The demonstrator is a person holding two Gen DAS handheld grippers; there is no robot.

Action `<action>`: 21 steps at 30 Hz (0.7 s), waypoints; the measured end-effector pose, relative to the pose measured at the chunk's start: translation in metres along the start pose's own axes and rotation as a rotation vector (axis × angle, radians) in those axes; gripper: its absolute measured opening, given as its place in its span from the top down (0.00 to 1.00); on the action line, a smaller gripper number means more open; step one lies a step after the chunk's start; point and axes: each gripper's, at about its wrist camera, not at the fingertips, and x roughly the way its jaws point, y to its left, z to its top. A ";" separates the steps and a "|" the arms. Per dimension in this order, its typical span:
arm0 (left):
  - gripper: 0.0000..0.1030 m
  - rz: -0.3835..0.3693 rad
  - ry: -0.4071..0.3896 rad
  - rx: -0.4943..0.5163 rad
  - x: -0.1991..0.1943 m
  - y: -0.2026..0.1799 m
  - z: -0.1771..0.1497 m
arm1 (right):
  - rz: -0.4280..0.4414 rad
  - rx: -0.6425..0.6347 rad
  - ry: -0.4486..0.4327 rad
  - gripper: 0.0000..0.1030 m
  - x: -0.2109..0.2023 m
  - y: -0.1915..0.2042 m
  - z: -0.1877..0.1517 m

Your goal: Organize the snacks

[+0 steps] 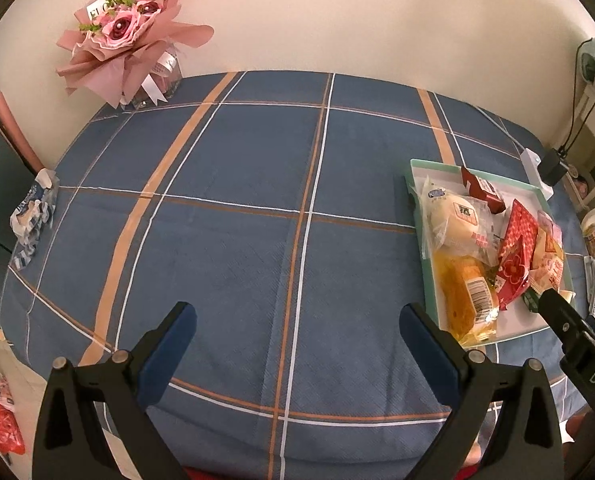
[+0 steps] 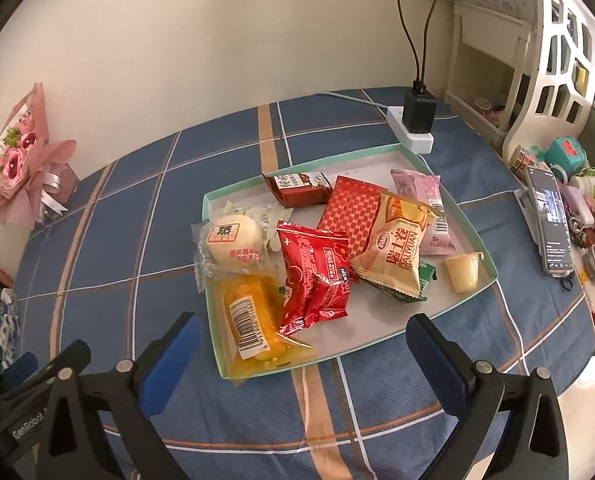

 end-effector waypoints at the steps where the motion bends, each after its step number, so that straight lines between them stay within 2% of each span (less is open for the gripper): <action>1: 0.02 0.004 -0.001 0.001 0.000 0.000 0.000 | 0.001 0.002 0.001 0.00 0.000 0.000 0.000; 12: 0.02 0.047 -0.008 0.011 -0.002 -0.001 0.000 | 0.008 -0.003 0.010 0.00 0.002 0.001 -0.001; 21: 0.02 0.049 -0.007 0.002 -0.001 -0.001 -0.001 | 0.013 -0.001 0.014 0.00 0.003 0.000 0.000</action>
